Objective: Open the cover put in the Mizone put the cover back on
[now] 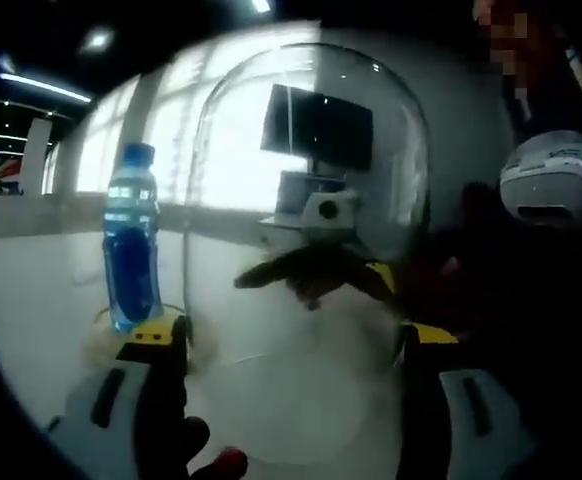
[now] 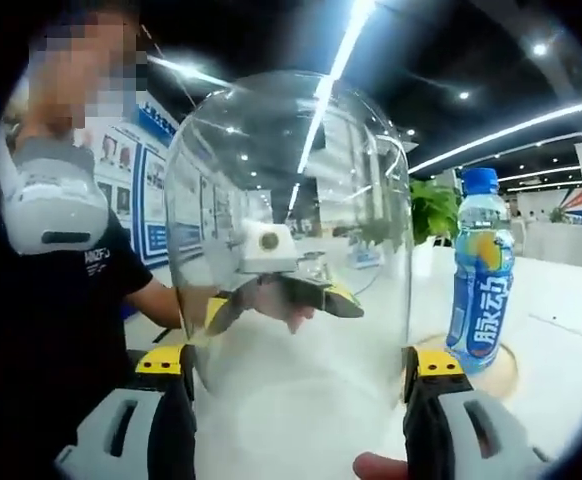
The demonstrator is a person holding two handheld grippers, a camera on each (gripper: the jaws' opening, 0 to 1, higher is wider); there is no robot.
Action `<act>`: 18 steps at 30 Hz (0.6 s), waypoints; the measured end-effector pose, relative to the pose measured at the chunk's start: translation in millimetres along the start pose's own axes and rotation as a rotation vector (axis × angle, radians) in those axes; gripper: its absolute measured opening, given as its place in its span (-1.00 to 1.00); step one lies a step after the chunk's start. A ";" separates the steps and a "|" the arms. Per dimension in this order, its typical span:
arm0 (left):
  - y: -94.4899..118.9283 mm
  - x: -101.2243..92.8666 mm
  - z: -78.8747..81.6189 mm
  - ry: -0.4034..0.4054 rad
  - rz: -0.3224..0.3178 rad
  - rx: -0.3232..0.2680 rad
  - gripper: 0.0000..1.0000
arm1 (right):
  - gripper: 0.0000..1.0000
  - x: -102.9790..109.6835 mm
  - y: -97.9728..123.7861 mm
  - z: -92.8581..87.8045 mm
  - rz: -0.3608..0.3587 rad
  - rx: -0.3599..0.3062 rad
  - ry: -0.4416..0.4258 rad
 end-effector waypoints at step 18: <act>-1.0 1.7 -1.4 -0.029 -0.040 -0.008 0.53 | 0.73 1.6 -10.1 -2.7 0.025 -0.099 -0.026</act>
Point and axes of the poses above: the point that each gripper's makers call its tool centre point, and the gripper's own axes: y roughly backward along the fingers, x roughly to its left, z roughly out of its top, the point moved 2 cm from there along y, roughly backward along the fingers
